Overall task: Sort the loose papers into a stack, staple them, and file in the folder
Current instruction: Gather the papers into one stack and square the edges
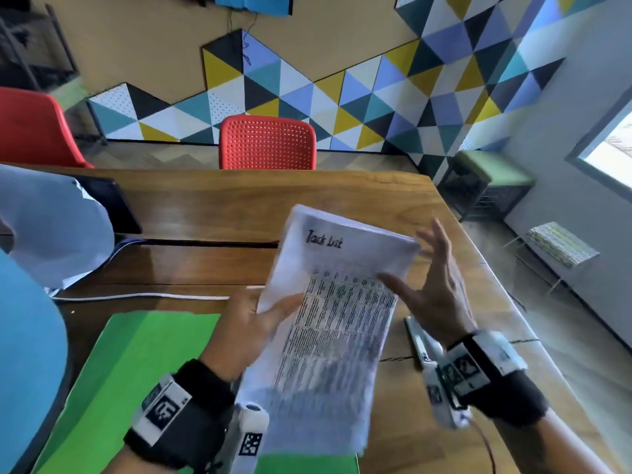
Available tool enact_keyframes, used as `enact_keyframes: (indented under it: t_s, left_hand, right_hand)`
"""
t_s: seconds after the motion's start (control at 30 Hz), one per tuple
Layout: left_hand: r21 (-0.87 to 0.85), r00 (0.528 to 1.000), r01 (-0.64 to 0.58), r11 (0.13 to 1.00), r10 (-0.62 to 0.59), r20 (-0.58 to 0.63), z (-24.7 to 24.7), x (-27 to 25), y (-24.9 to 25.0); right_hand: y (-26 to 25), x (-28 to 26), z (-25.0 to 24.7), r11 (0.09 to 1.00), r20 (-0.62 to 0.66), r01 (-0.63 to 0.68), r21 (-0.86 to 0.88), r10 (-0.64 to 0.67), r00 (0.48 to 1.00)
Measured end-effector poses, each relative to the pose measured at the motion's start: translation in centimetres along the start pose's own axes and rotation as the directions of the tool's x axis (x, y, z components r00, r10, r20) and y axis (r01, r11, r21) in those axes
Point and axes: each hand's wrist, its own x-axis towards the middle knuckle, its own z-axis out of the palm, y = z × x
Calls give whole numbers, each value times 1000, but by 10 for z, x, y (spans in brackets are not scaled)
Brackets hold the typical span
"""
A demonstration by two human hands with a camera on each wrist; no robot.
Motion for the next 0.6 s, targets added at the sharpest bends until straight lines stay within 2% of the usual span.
enact_keyframes:
  t_s: [0.03, 0.07, 0.1, 0.13, 0.17, 0.2, 0.23, 0.33, 0.43, 0.5, 0.6]
  left_hand:
    - [-105, 998, 64, 992, -65, -3, -2, 0, -3]
    - [-201, 990, 141, 969, -144, 1, -3, 0, -10]
    - [-253, 973, 226, 941, -230, 13, -4, 0, -21]
    - [-286, 950, 308, 908, -312, 32, -3, -2, -29]
    - [-307, 921, 384, 871, -386, 57, -3, -4, -46]
    - [-316, 893, 444, 839, -441, 86, 0, -7, -62]
    - [-296, 871, 486, 822, -482, 92, 4, -12, -75]
    - [-226, 799, 594, 772, -599, 55, 17, -29, -108]
    - [-146, 713, 699, 700, -698, 66, 25, -42, -142]
    - [-60, 710, 704, 707, -701, 71, 26, -45, -153]
    - [-8, 697, 717, 697, -717, -5, 27, -38, -165]
  right_hand:
    - [9, -8, 9, 970, 81, -179, 166, 167, 983]
    - [9, -19, 18, 858, 230, -374, 353, 309, 923]
    - [12, -31, 29, 656, 408, -557, 509, 386, 828]
    - [16, -44, 41, 452, 546, -680, 578, 406, 733]
    - [23, -56, 57, 332, 616, -741, 583, 413, 670]
    - [31, -68, 72, 319, 634, -770, 553, 438, 637]
    - [38, -78, 87, 358, 618, -779, 515, 475, 627]
    - [53, -103, 119, 423, 592, -775, 470, 500, 632]
    - [70, -124, 136, 448, 627, -804, 392, 508, 590]
    - [81, -135, 144, 461, 662, -826, 324, 513, 546]
    - [95, -138, 153, 533, 668, -810, 247, 512, 540]
